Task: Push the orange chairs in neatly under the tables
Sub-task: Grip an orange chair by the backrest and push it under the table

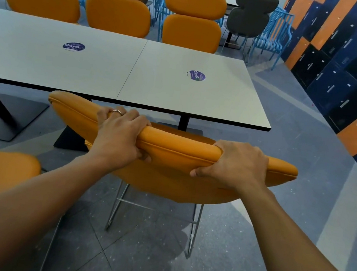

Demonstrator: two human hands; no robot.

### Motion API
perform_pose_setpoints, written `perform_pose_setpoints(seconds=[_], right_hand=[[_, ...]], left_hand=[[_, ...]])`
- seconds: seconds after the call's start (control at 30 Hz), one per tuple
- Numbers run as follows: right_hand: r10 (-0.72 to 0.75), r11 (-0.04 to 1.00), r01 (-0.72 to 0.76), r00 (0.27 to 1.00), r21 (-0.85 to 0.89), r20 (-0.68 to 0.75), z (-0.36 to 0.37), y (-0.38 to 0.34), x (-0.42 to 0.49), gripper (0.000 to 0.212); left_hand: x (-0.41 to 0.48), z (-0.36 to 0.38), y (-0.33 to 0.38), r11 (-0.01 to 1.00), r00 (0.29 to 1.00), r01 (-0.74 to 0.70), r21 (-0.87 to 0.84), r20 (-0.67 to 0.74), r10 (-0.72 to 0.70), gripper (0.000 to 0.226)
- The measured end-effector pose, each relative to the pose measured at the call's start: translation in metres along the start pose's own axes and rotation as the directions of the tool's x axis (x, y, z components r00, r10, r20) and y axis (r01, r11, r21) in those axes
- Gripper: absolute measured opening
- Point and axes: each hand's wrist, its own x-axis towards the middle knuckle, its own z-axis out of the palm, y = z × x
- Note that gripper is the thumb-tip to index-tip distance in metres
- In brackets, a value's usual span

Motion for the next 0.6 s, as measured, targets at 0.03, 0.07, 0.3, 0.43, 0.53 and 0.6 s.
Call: perform_pose_setpoints(seconds=[0.03,0.07,0.3,0.43,0.53,0.6], right_hand=[[0.003,1.0,-0.003,1.0,0.001,0.001,0.0,0.001,0.005,0.077],[0.004,1.0,-0.004,1.0,0.002,0.005,0.0,0.003,0.01,0.077],[0.011,1.0,-0.011,1.0,0.007,-0.024,0.002,0.008,0.042,0.075],[0.009,1.0,-0.008,0.999,0.021,-0.044,0.003,0.01,0.063,0.072],[0.0,1.0,0.001,0.999,0.016,-0.046,0.002,0.017,0.079,0.07],[-0.002,1.0,0.002,0.999,0.016,-0.041,0.003,0.024,0.09,0.07]], left_hand=[[0.004,0.002,-0.001,1.0,1.0,0.0,-0.004,-0.004,0.0,0.066],[0.01,0.005,-0.002,1.0,1.0,0.002,-0.009,-0.008,-0.002,0.066],[0.044,0.015,-0.008,1.0,1.0,0.001,0.003,-0.008,-0.001,0.068],[0.068,0.021,-0.013,1.0,1.0,0.008,0.021,0.001,-0.008,0.07],[0.082,0.027,-0.012,1.0,1.0,0.012,0.009,-0.008,-0.012,0.069],[0.091,0.032,-0.01,1.0,1.0,0.011,0.007,-0.021,-0.011,0.069]])
